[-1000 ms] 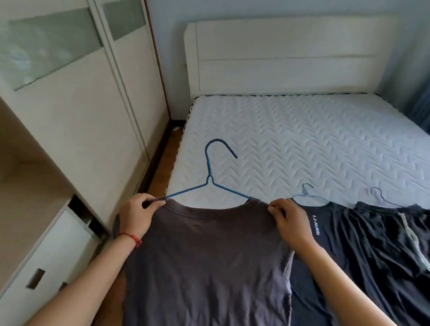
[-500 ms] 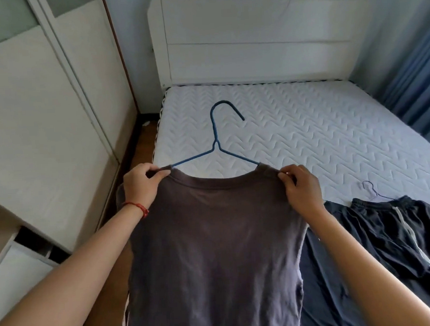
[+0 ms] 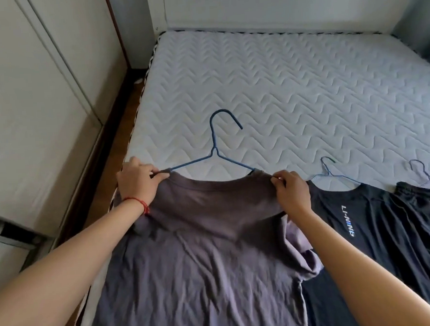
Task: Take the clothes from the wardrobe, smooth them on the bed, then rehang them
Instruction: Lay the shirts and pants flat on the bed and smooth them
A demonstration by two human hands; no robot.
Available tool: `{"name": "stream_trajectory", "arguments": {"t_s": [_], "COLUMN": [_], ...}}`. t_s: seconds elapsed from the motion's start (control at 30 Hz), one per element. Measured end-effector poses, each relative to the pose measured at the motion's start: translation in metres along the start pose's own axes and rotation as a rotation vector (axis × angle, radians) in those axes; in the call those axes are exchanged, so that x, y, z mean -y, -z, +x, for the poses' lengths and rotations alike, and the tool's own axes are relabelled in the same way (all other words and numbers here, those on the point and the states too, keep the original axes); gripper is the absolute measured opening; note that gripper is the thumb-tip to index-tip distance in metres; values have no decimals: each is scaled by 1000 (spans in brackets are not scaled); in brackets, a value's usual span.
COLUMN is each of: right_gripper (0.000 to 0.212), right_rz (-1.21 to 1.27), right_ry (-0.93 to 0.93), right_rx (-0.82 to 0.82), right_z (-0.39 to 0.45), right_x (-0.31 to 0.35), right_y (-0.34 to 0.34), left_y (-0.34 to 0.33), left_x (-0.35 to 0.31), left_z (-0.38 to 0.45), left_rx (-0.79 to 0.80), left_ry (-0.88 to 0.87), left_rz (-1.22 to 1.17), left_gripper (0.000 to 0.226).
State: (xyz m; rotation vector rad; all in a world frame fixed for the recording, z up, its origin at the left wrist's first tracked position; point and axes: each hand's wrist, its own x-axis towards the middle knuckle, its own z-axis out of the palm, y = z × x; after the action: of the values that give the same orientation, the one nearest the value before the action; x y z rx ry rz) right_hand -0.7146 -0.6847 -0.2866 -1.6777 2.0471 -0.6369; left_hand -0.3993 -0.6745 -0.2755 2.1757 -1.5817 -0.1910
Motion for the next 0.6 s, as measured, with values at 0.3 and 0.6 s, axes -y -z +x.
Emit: {"name": "stream_trajectory", "arguments": {"t_s": [0.3, 0.6], "right_gripper": [39, 45], "right_rz": [32, -59], "right_ry": [-37, -247], "right_rx": [13, -185], "right_z": [5, -49], "right_x": [-51, -166], "right_y": [-82, -92], "left_y": [-110, -211], "left_x": [-11, 4], "left_z": [31, -180], "left_rx": [247, 462], "left_ry": [-64, -238], "left_rz": [-96, 199], "left_gripper": [68, 61]}}
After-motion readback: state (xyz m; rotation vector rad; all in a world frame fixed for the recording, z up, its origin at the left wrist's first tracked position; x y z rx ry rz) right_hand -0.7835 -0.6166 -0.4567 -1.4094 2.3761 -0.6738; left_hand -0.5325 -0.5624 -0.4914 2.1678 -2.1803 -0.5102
